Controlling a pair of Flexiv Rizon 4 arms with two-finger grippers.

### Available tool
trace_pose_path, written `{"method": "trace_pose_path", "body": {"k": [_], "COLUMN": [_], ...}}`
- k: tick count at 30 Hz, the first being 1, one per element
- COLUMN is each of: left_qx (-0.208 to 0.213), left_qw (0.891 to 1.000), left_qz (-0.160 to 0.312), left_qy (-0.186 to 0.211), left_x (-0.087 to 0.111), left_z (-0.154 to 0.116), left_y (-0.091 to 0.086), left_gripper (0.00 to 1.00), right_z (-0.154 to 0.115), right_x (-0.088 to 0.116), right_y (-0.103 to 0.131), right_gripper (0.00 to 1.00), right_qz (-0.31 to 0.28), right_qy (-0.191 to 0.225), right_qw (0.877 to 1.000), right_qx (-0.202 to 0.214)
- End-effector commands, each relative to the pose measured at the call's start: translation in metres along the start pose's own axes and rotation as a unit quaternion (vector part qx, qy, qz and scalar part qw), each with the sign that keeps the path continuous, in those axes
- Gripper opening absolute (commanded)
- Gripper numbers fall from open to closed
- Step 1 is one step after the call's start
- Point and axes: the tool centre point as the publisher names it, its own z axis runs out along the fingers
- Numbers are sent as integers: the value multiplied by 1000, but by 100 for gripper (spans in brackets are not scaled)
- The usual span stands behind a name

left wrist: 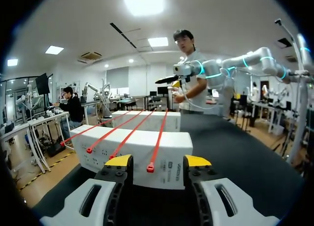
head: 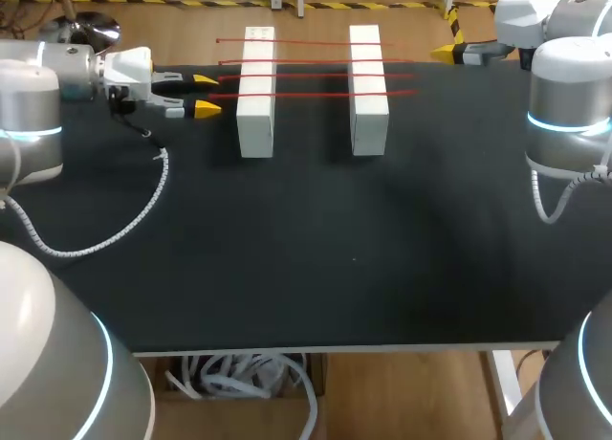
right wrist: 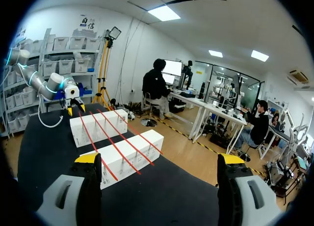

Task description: Grab the tape and strap the tape.

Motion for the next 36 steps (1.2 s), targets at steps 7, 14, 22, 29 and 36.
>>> {"method": "trace_pose_path", "body": {"k": [7, 14, 22, 29, 36], "left_qx": [5, 9, 2, 10, 14], "left_qw": [1000, 1000, 999, 999, 999], "left_qz": [0, 4, 0, -3, -4], "left_qy": [13, 25, 34, 39, 43], "left_x": [-5, -6, -4, -4, -6], "left_z": [-1, -4, -5, -3, -3], "left_y": [3, 3, 6, 6, 6], "left_gripper": [40, 38, 36, 24, 4], "right_z": [-1, -1, -1, -1, -1], "right_x": [-1, -1, -1, -1, -1], "right_y": [0, 0, 0, 0, 0], "right_gripper": [100, 100, 100, 100, 100], "right_qz": [0, 0, 0, 0, 0], "right_qy": [1, 1, 1, 1, 1], "right_qw": [1000, 1000, 1000, 1000, 1000], "right_qx": [-1, -1, -1, -1, -1]}}
